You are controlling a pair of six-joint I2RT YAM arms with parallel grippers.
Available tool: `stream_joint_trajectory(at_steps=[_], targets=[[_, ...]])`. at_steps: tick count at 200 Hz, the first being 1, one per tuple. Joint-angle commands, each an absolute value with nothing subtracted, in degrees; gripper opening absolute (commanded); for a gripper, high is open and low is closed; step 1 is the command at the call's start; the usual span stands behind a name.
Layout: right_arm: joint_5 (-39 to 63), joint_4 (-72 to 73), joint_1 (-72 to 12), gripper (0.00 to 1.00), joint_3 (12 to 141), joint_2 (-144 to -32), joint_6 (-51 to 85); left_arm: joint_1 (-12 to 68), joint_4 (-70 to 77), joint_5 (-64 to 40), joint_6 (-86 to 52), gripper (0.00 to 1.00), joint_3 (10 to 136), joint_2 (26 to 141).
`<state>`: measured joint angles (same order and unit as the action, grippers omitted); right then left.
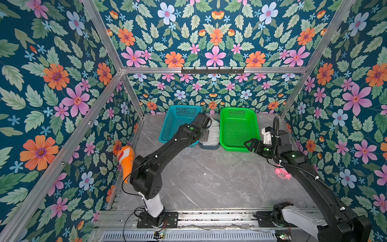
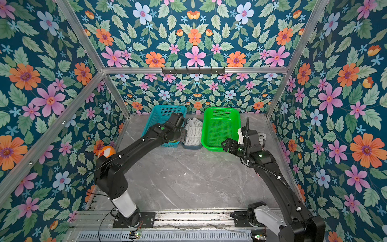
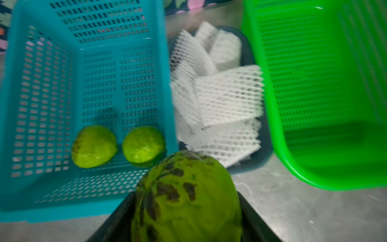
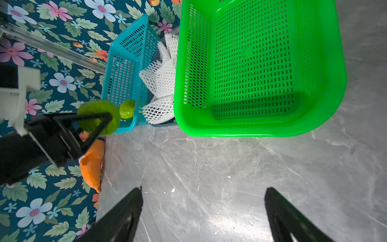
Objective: Sleeve custard apples in foam nets
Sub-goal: Place the custard apple at the center of the board.
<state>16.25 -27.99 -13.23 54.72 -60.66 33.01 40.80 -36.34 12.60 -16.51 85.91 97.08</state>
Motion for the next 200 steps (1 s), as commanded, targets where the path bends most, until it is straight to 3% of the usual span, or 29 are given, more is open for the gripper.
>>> stream_joint_trajectory(at_steps=[1,28,86,200], targets=[[16.17,-26.88,-13.27,0.92,54.27,-60.47,34.83,44.15,-31.36,14.56,-18.36,0.65,80.88,93.91],[16.36,-26.38,-13.45,0.91,53.57,-60.05,35.33,48.24,-30.24,17.40,-19.12,0.65,76.48,91.72],[15.63,-26.07,-13.71,0.91,51.58,-58.98,36.20,53.84,-23.27,12.51,-23.48,0.67,66.00,91.31],[14.85,-25.58,-13.89,0.91,50.62,-59.15,36.83,60.65,-22.07,24.12,-26.46,0.69,64.47,100.77]])
